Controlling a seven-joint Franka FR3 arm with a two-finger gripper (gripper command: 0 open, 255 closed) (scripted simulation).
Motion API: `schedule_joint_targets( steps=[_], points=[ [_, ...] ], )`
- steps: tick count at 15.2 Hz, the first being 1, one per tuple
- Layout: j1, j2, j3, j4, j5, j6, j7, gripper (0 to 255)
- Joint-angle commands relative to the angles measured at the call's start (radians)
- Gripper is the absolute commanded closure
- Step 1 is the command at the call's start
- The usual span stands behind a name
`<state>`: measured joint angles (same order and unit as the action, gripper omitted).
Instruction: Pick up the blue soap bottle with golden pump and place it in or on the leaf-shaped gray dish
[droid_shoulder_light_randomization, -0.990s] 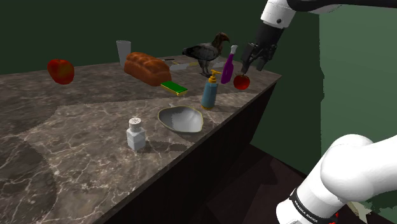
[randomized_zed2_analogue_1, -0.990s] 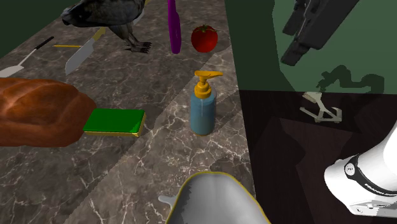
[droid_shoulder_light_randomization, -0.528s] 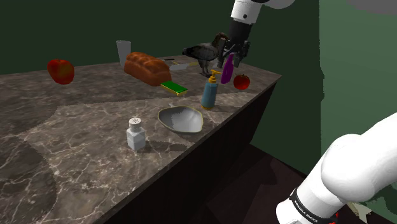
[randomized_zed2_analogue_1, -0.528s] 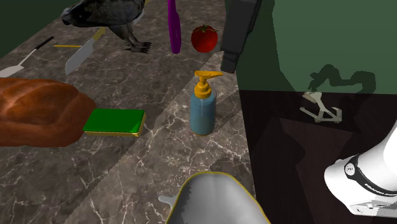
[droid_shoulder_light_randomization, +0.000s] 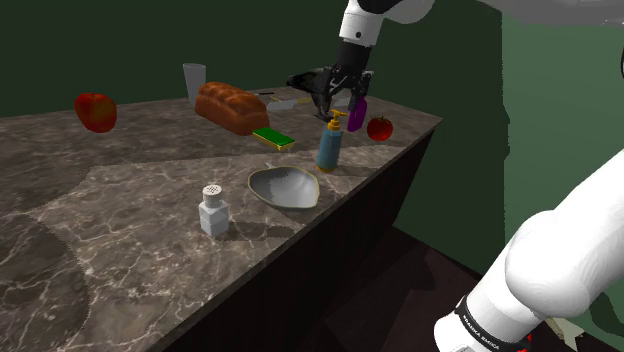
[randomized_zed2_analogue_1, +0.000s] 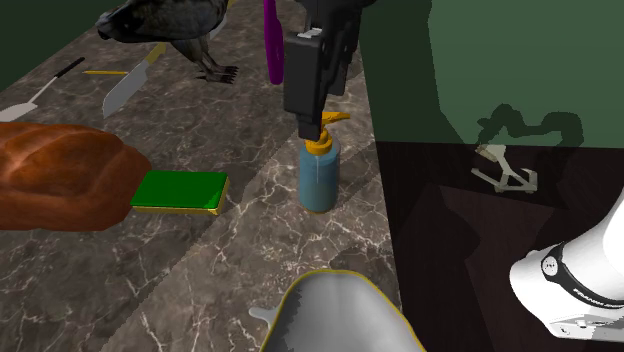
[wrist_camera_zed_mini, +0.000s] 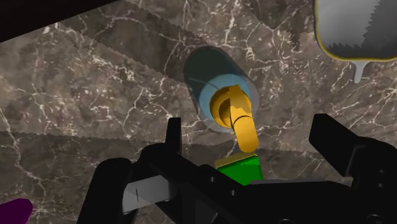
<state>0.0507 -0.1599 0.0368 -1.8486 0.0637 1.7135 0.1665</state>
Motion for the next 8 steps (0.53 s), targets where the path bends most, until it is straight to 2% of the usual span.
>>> schedule_joint_targets(
  steps=[1,8],
  points=[
    [0.000,-0.001,0.000,-0.030,0.001,0.029,-0.002,0],
    [0.000,-0.001,0.001,-0.052,0.001,0.050,-0.002,0]
  ],
)
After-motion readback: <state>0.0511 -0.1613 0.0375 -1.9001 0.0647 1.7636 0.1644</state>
